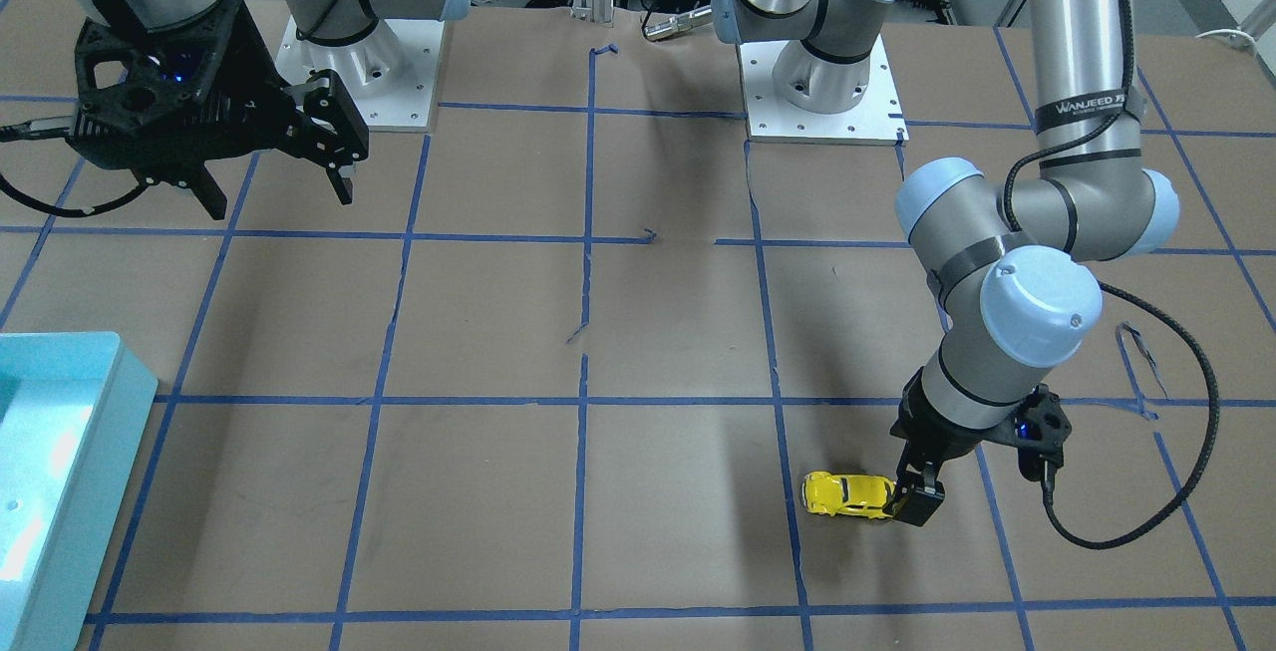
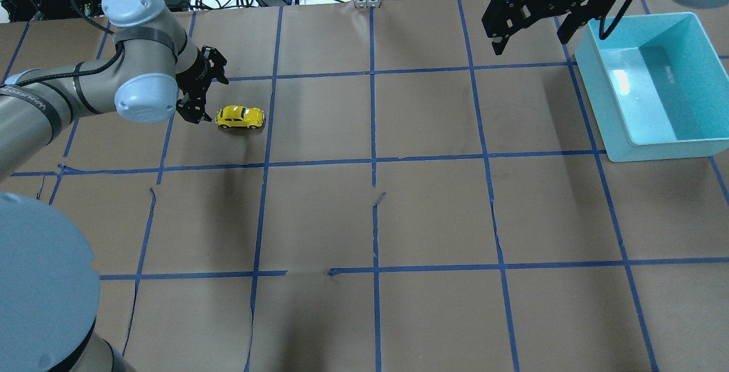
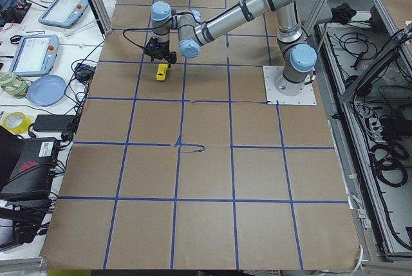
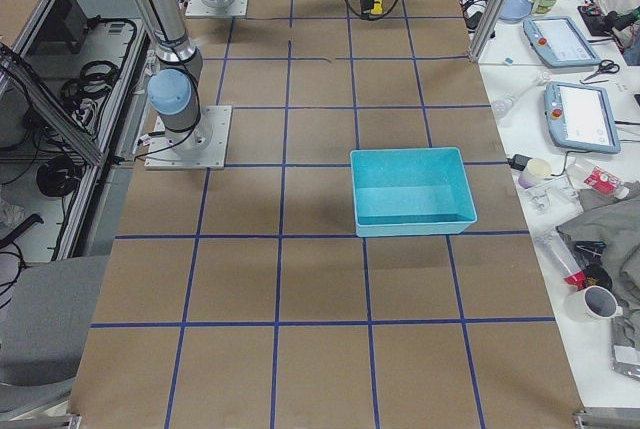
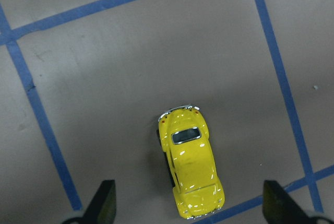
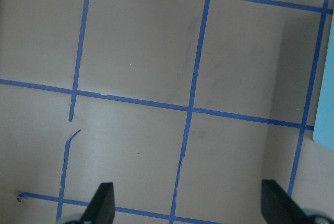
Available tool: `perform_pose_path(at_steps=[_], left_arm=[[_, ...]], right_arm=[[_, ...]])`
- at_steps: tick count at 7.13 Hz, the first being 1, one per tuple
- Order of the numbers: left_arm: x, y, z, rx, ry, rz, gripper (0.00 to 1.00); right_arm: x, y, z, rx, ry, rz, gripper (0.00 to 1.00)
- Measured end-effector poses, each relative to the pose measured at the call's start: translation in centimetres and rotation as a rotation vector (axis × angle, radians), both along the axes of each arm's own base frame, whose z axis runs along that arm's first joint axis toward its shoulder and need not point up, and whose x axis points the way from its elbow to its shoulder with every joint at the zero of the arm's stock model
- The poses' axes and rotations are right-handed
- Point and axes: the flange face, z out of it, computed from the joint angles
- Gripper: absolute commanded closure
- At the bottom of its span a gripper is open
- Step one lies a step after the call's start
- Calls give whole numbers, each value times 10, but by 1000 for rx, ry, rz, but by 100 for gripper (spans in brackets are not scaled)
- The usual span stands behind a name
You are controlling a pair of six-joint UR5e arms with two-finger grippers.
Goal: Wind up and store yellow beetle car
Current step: 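Lower the left gripper over the yellow beetle car, then push the yellow car with the left gripper toward the table center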
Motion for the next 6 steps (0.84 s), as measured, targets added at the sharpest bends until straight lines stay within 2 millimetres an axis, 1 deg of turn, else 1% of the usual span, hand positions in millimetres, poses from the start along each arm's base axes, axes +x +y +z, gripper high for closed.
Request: perform_pose_path(at_steps=[2,4,5,6], left_arm=[[-2,-4,-25,15,34,51,0],[-2,-6,-47,49,42,61,0],[-2,-7,-53,57,42,72,31],[-1,-10,-56,58,45,91,74]], right_arm=[[0,0,0,0,0,0,0],[0,0,0,0,0,0,0],[0,0,0,0,1,-1,0],[-1,0,0,0,2,-1,0]])
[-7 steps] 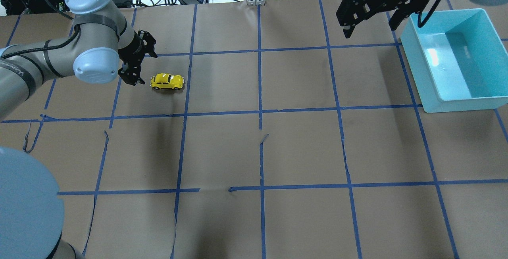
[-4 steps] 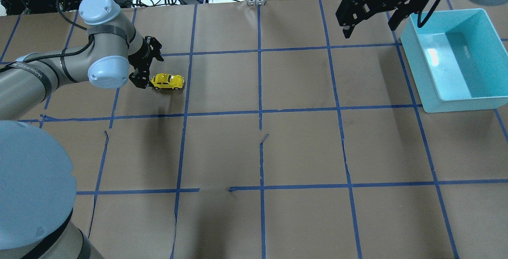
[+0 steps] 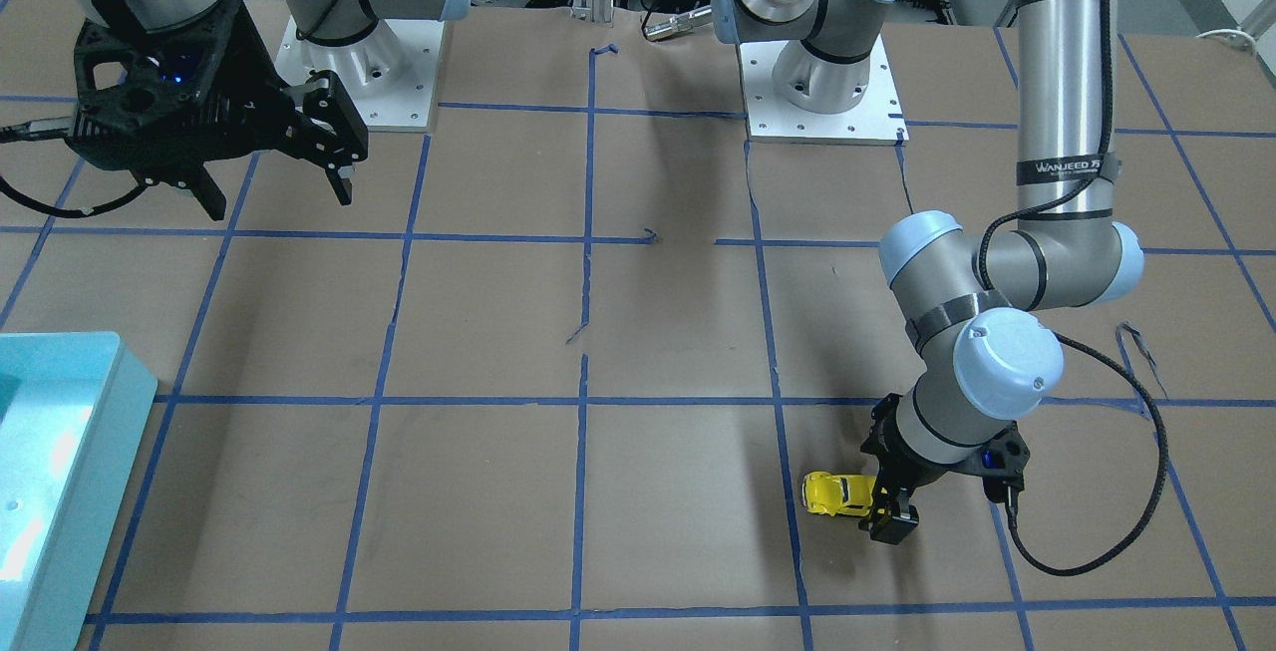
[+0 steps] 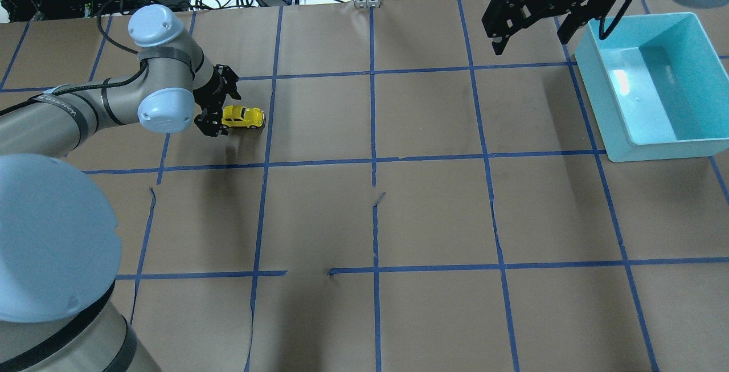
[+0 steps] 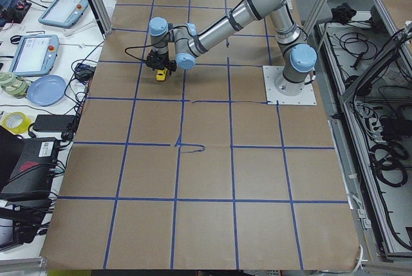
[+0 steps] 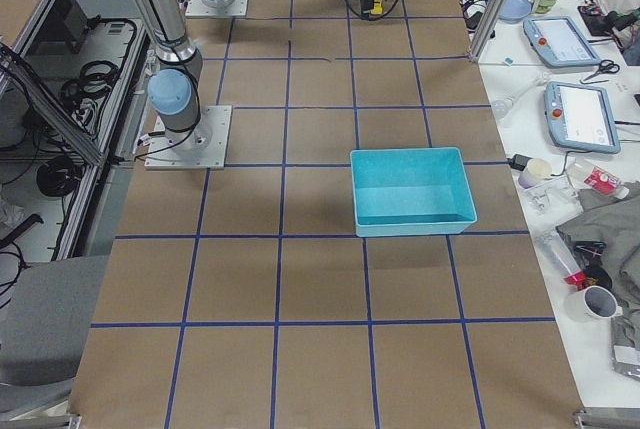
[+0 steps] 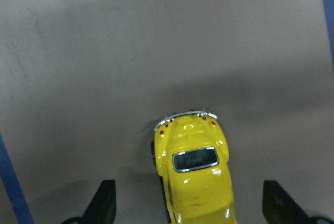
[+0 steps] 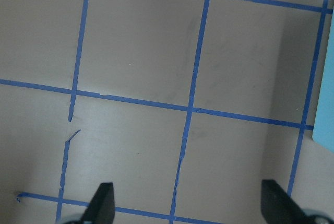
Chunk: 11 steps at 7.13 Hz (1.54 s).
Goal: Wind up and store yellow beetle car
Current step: 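Push the yellow car with the left gripper toward the table center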
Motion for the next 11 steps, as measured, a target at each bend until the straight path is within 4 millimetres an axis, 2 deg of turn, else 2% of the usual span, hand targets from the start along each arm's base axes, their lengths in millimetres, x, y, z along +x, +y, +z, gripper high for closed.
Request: perform_pose_path(at_steps=[1,4,6,7,9,10,11], left_arm=[[0,-3,1,-5,4,14,98],[-2,-8,10,-25,26,18,100],[-12,-8,22,-42,54,44,100],[-32,-7,29,-48,87,79,100],[-88,-1,33,-41,181,125,100],[-102,2,30,-32,197,128,100],[-107,2,24,-23,200,121,100]], right_arm=[[0,0,0,-1,0,0,0],[0,0,0,-1,-1,-1,0],[-1,0,0,-1,0,-1,0],[-1,0,0,-1,-1,-2,0],[-1,0,1,-2,-1,-2,0],[-1,0,0,-2,-1,-2,0],[-1,0,1,-2,0,-2,0]])
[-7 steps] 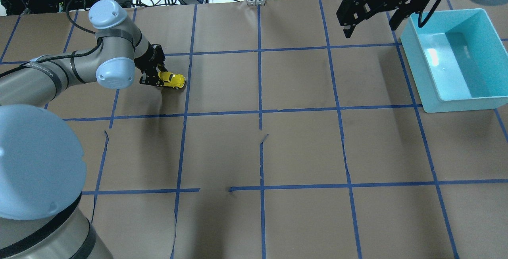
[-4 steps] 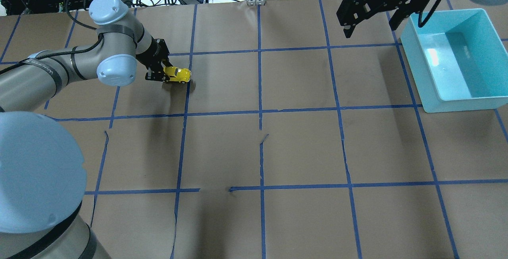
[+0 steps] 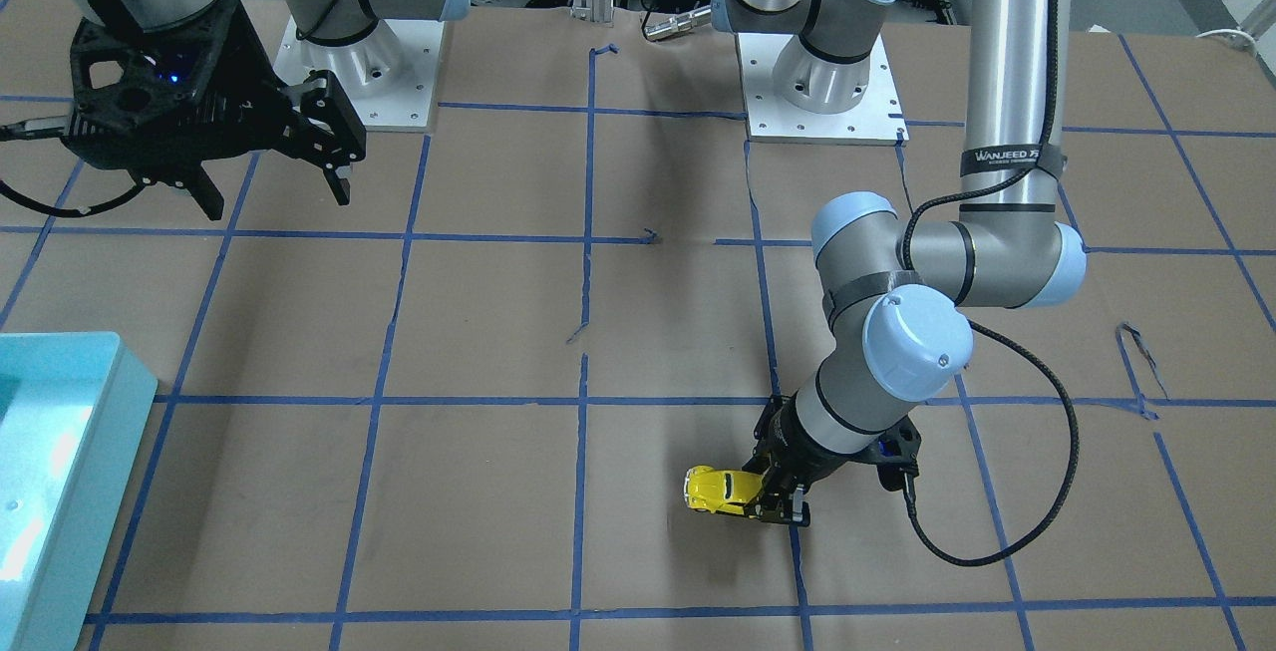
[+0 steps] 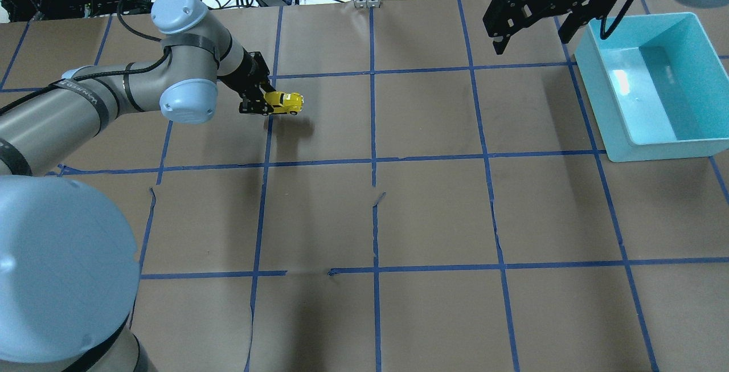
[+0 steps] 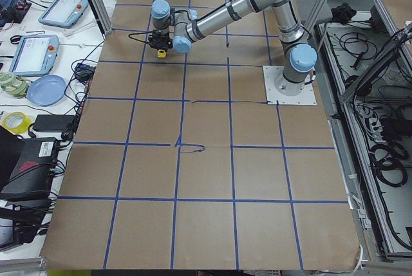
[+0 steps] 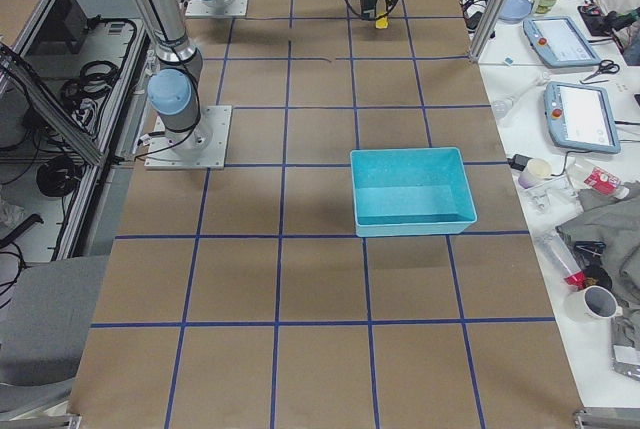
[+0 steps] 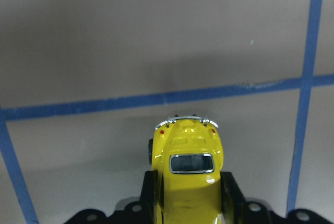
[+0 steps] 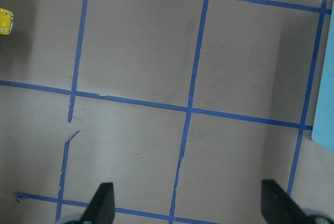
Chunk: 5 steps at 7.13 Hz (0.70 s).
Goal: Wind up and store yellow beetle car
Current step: 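Push the yellow car with the left gripper toward the table center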
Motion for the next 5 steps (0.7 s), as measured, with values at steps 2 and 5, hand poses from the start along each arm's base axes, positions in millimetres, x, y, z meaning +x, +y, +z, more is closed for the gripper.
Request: perform_pose_path(at_steps=[2,5], left_arm=[[1,-2,-11,12,-10,-15,100],[13,-7,-20,21,-39,-5,100]], right_arm=[[0,0,0,0,0,0,0],[0,0,0,0,-1,-1,0]])
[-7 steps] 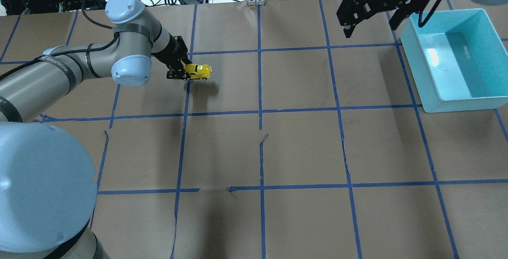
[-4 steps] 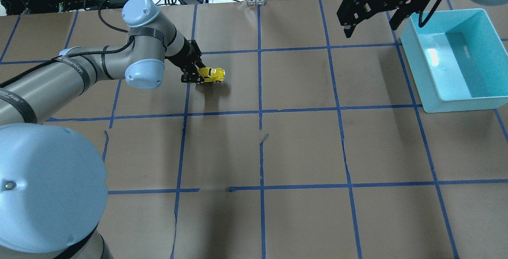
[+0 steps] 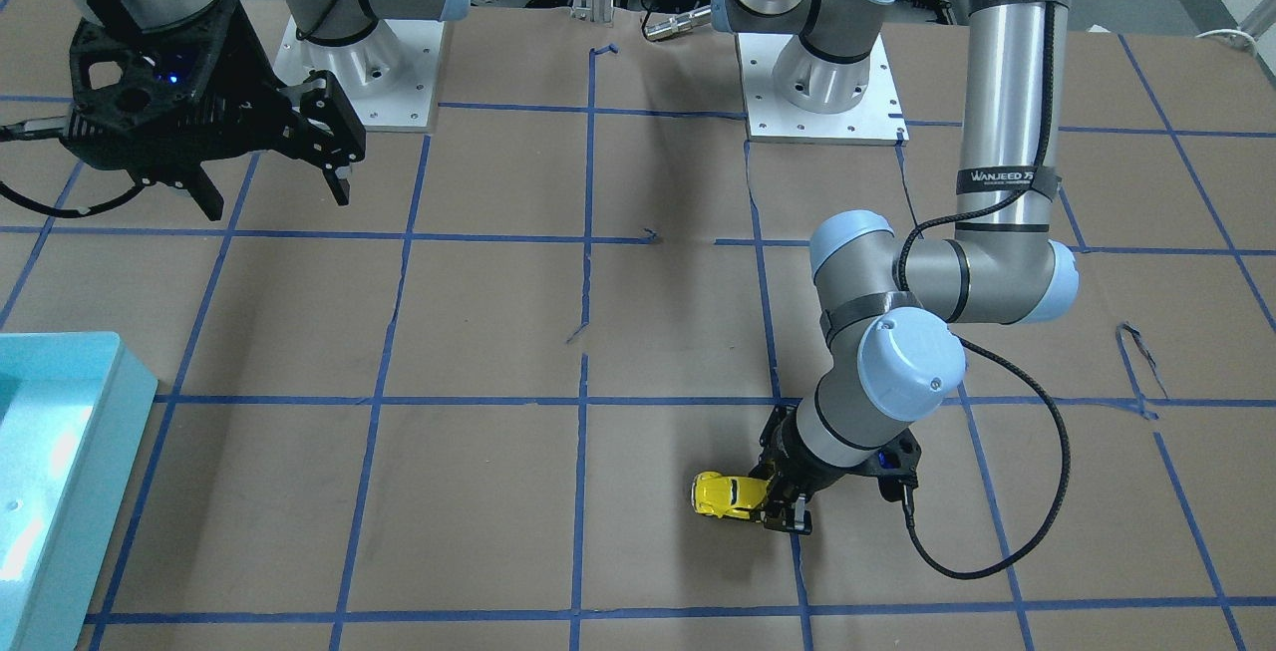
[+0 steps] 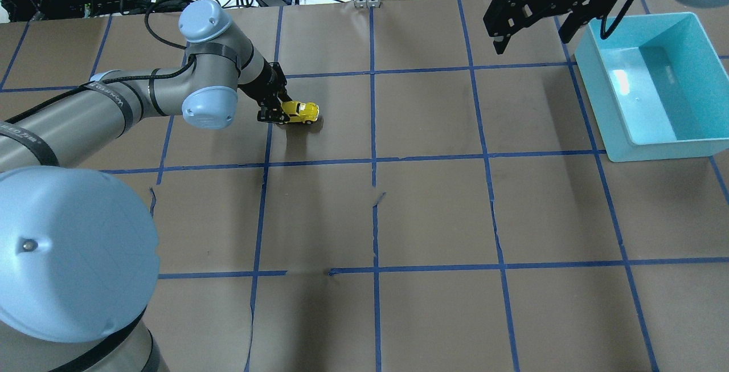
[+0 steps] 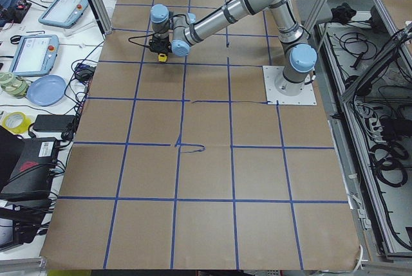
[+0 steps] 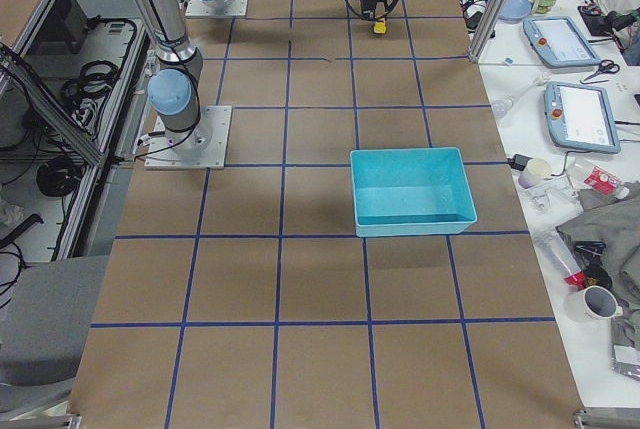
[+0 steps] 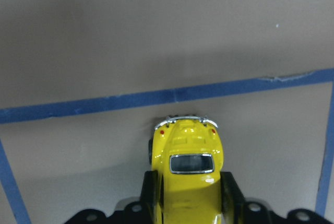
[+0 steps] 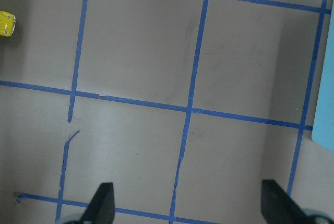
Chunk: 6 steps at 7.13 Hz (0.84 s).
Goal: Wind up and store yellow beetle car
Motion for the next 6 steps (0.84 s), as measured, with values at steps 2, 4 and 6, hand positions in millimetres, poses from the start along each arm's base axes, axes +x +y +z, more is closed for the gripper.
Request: perform_pose_path(at_steps=[2,4,6], left_arm=[[21,-6,1,-5,-25,30,100],[33,-8,2,-8,-74,46,100],[60,-12,4,-8,-127,73,100]], right_arm=[[0,0,0,0,0,0,0],[0,0,0,0,0,0,0],[0,0,0,0,0,0,0]])
